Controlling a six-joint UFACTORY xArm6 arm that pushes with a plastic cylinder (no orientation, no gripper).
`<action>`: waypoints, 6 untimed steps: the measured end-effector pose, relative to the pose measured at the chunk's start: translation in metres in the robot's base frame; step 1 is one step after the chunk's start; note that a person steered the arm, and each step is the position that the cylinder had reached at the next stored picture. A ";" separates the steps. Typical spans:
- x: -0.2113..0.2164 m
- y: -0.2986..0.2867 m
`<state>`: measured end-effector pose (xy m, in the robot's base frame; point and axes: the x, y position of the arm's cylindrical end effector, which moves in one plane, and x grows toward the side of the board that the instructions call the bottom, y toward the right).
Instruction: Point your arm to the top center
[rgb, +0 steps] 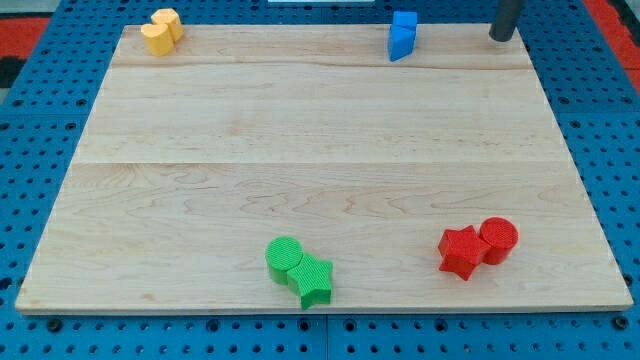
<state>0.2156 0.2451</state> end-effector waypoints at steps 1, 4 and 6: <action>0.025 -0.035; 0.046 -0.225; -0.015 -0.250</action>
